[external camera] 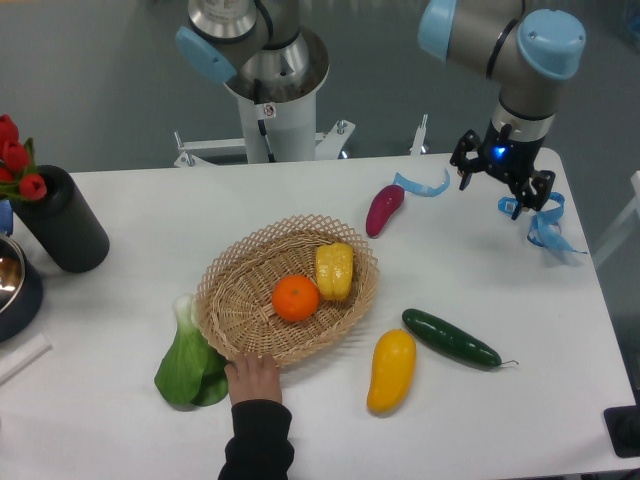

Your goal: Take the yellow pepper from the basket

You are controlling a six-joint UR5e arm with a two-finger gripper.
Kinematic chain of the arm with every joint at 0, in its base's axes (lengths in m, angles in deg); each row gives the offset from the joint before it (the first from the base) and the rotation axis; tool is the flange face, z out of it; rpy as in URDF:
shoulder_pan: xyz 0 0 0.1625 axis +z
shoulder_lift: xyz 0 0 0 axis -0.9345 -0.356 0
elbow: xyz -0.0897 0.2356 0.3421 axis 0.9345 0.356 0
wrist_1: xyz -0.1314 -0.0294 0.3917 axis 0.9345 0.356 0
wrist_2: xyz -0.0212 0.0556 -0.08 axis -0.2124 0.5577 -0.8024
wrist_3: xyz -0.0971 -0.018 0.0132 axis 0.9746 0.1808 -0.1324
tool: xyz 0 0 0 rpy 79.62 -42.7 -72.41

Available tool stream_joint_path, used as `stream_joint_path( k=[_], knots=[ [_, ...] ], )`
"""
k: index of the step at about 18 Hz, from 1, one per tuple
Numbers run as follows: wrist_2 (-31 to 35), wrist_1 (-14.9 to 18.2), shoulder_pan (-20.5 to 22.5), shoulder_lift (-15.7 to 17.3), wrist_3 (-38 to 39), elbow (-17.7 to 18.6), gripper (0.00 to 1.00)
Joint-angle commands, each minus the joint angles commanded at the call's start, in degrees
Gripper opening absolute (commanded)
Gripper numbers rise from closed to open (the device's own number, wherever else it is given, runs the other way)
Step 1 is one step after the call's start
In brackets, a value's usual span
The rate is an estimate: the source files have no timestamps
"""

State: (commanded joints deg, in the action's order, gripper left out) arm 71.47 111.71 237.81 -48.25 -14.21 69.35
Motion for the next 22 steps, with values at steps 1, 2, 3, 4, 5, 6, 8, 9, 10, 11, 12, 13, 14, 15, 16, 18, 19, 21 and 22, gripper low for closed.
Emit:
stream_joint_path(
  k=[1, 2, 3, 4, 5, 6, 8, 9, 10, 11, 12, 13, 14, 15, 16, 18, 19, 21, 22],
  knots=[
    [0.0, 0.0, 0.0, 0.0, 0.0, 0.0, 1.00],
    [0.0, 0.0, 0.0, 0.0, 0.1, 0.0, 1.00],
    [-0.1, 0.0, 0.0, 0.0, 0.1, 0.0, 1.00],
    [-0.3, 0.0, 0.0, 0.0, 0.0, 0.0, 1.00],
    [-0.4, 0.0, 0.0, 0.0, 0.0, 0.0, 1.00],
    [-0.5, 0.0, 0.0, 0.0, 0.0, 0.0, 1.00],
    [-0.8, 0.1, 0.1, 0.0, 0.0, 0.9, 1.00],
    [-1.4, 0.1, 0.3, 0.1, 0.1, 1.6, 1.00],
    [-2.1, 0.1, 0.6, 0.3, 0.2, 2.1, 1.00],
    [-2.7, 0.1, 0.7, 0.5, 0.2, 2.9, 1.00],
    [-3.4, 0.0, 0.7, 0.7, 0.2, 3.6, 1.00],
    [-4.0, -0.3, 0.6, 1.1, 0.3, 4.3, 1.00],
    [-4.6, -0.4, 0.5, 1.7, 0.4, 5.0, 1.00],
    [-5.1, -0.4, 0.4, 2.4, 0.5, 5.6, 1.00],
    [-5.3, -0.4, 0.1, 2.8, 1.0, 5.8, 1.00],
    [-5.4, -0.4, -0.3, 3.7, 3.4, 6.3, 1.00],
    [-5.4, -0.3, -0.4, 4.0, 5.3, 6.5, 1.00],
    [-5.7, -0.1, -1.1, 4.6, 13.1, 7.0, 1.00],
    [-6.2, -0.3, -2.3, 4.7, 16.6, 7.2, 1.00]
  ],
)
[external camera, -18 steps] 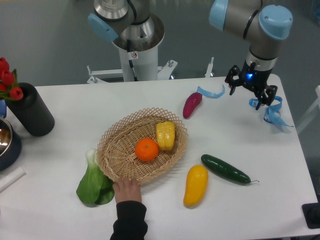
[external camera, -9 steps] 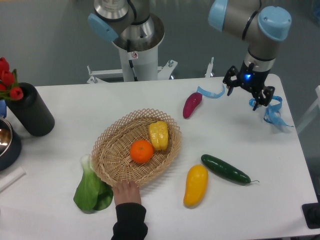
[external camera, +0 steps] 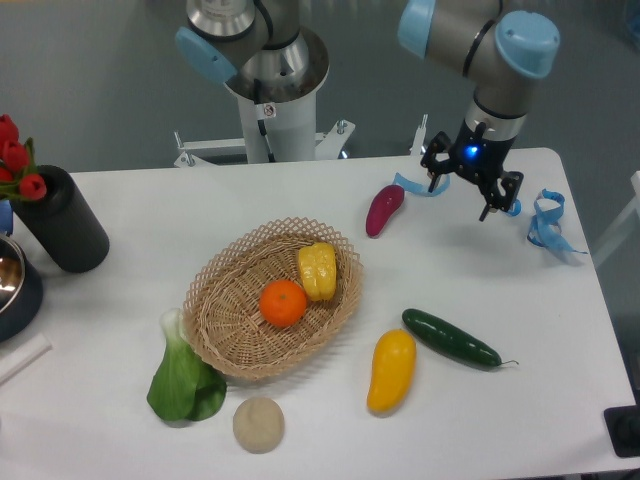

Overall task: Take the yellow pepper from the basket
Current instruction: 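Move the open gripper over the yellow bell pepper in the basket, then lower the gripper onto the yellow pepper and close the fingers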

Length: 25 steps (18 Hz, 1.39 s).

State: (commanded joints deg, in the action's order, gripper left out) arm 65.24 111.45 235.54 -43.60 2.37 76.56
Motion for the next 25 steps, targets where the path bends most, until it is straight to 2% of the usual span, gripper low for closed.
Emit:
stream_joint_path(
  k=[5, 8, 14, 22, 25],
  knots=[
    [0.4, -0.6, -7.7, 0.4, 15.2, 0.0, 1.00],
    [2.5, -0.7, -10.8, 0.3, 18.4, 0.2, 1.00],
    [2.5, -0.7, -16.0, -1.8, 34.2, 0.2, 1.00],
    [2.5, -0.8, -22.2, -4.4, 42.1, -0.4, 1.00],
    [2.6, -0.8, -22.8, -5.0, 42.4, 0.0, 1.00]
  ],
)
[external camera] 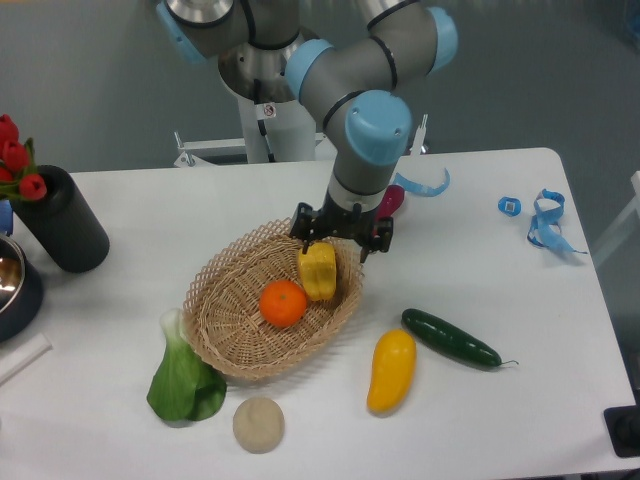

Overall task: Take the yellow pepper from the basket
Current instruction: 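Lower the gripper onto the yellow pepper and close the fingers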

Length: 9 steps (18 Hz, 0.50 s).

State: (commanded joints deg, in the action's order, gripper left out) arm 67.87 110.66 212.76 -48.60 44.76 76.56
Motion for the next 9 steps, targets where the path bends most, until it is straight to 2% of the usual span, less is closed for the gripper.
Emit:
stream_joint_path(
  k=[9],
  knots=[
    [4.1, -0.1, -1.8, -2.2, 1.8, 0.1, 1.00]
  ],
)
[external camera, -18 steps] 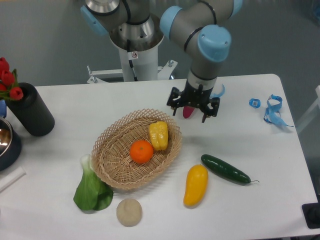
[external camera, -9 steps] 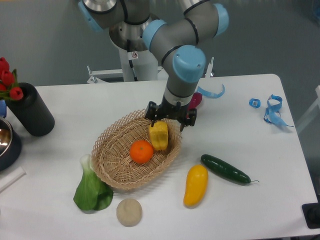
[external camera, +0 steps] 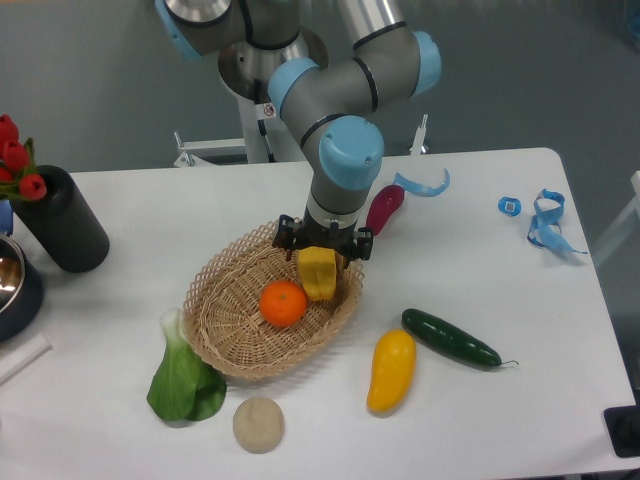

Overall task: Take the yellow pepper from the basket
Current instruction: 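Lower the gripper onto the yellow pepper and close the fingers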

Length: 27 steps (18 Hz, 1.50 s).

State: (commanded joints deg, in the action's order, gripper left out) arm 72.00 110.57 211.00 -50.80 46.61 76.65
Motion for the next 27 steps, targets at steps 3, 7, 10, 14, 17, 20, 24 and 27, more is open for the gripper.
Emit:
stream_joint_path(
  k=[3, 7, 10, 14, 17, 20, 24, 27],
  knots=[
    [0.5, 0.0, -0.2, -0.8, 0.1, 0.0, 1.00],
    [2.3, -0.1, -1.6, -3.1, 3.2, -0.9, 1.00],
    [3.4, -0.2, -2.4, -3.8, 3.4, -1.0, 1.00],
    [3.7, -0.8, -2.5, -3.9, 3.3, -1.0, 0.94],
    [4.5, -0.8, -2.5, -3.5, 2.8, -1.5, 0.51],
    [4.7, -0.4, -2.5, -4.7, 3.0, -4.3, 0.21],
    [4.7, 0.4, -2.1, -4.2, 2.6, -6.9, 0.15],
    [4.5, 0.4, -1.7, -4.0, 2.5, -7.2, 0.15]
  ],
)
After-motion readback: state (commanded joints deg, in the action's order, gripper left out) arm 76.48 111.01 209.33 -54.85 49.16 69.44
